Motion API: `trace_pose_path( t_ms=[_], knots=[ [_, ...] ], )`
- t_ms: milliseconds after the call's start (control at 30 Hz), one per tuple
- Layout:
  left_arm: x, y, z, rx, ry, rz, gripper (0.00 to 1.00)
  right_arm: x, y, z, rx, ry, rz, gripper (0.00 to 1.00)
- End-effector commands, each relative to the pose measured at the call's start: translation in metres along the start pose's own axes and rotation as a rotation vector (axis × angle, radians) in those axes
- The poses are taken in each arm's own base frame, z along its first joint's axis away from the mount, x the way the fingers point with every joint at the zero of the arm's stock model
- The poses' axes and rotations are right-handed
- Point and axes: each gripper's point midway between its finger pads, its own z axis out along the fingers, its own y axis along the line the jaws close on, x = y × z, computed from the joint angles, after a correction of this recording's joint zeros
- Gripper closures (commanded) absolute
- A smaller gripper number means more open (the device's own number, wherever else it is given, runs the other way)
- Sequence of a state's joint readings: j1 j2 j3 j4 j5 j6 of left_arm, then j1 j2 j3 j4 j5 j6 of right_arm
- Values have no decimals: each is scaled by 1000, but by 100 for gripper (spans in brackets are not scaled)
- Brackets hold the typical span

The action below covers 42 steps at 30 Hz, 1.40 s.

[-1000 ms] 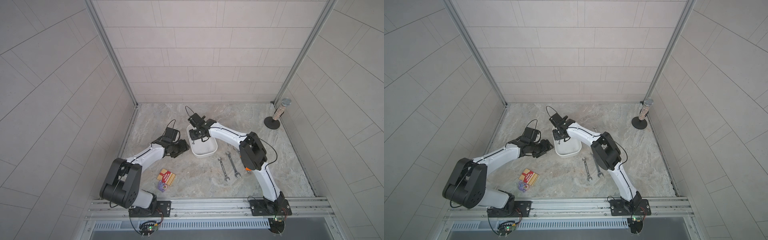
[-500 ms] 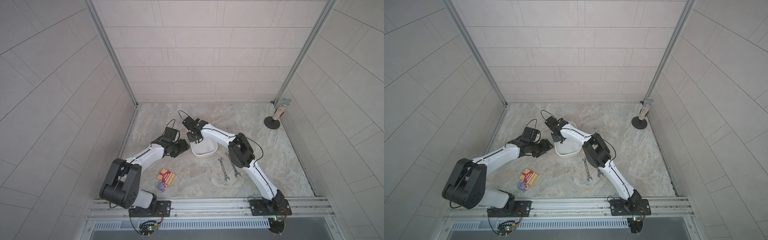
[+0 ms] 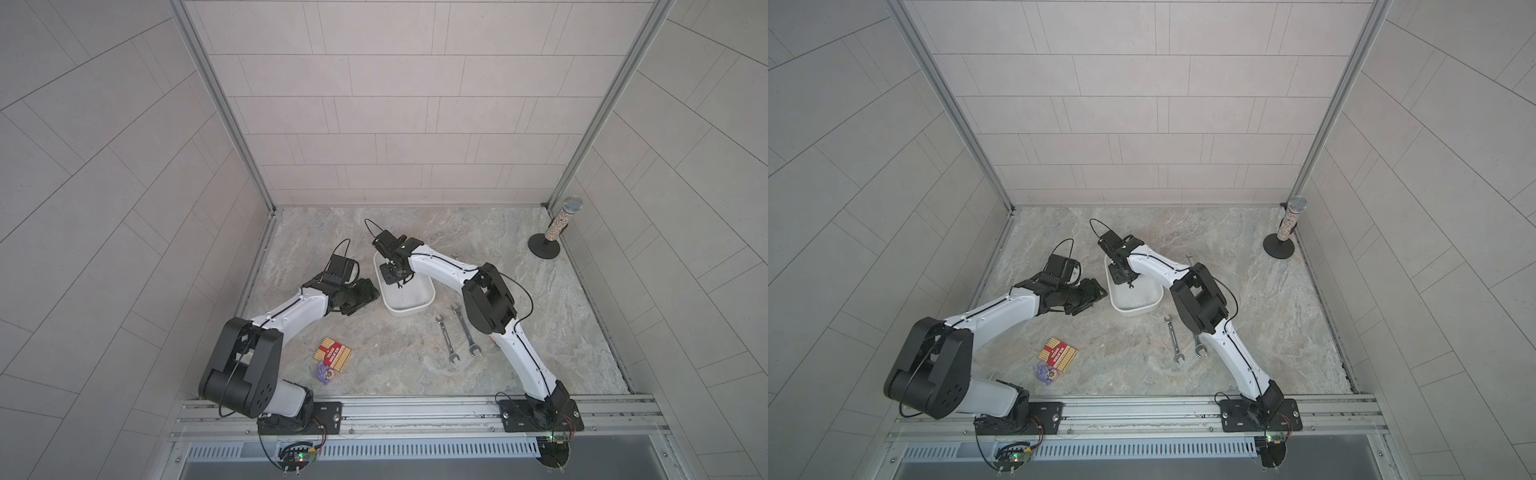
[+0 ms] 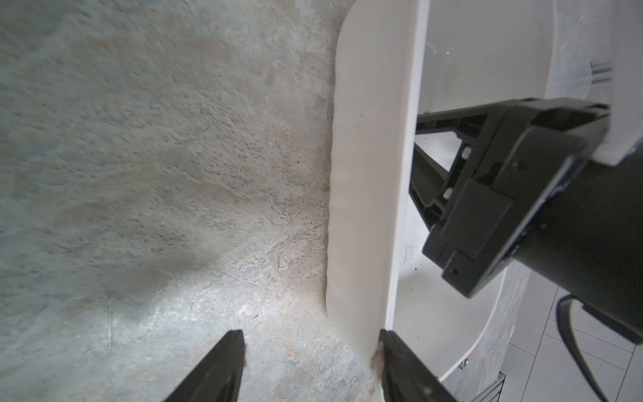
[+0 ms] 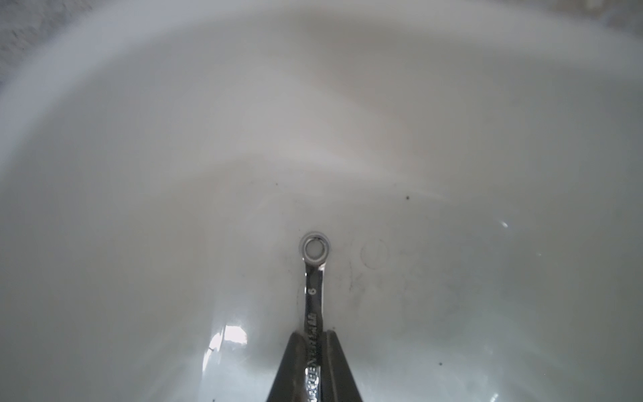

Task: Take out the wrench from the storage box
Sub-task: Adjust the wrench in the storage box, then pick up the wrench from the storage box.

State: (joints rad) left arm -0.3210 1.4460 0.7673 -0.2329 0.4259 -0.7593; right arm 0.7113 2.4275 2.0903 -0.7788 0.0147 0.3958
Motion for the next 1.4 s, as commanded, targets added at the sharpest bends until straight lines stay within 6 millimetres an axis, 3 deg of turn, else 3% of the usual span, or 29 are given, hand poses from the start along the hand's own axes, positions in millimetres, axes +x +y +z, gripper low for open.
trace_pose_path(
  t_ms=[0, 267, 467, 700, 1100, 1267, 1367],
  knots=[
    [-1, -2, -4, 14, -16, 9, 33, 28, -6, -6, -21, 111, -10, 90],
    [-3, -2, -5, 21, -16, 5, 33, 33, -11, -15, -8, 142, -27, 88],
    [-5, -4, -7, 30, -21, 3, 33, 34, -12, -18, 2, 181, -54, 72],
    [-6, -5, -7, 37, -22, -1, 33, 40, -13, -11, 13, 222, -67, 69],
    [-7, -6, -8, 49, -23, -11, 33, 81, -26, 20, 74, 341, -55, 88],
    [-7, -6, -8, 50, -24, -10, 33, 79, -33, 26, 78, 343, -23, 93],
    [-7, -6, -8, 50, -23, -10, 33, 68, -30, 18, 64, 310, -11, 94]
  ],
)
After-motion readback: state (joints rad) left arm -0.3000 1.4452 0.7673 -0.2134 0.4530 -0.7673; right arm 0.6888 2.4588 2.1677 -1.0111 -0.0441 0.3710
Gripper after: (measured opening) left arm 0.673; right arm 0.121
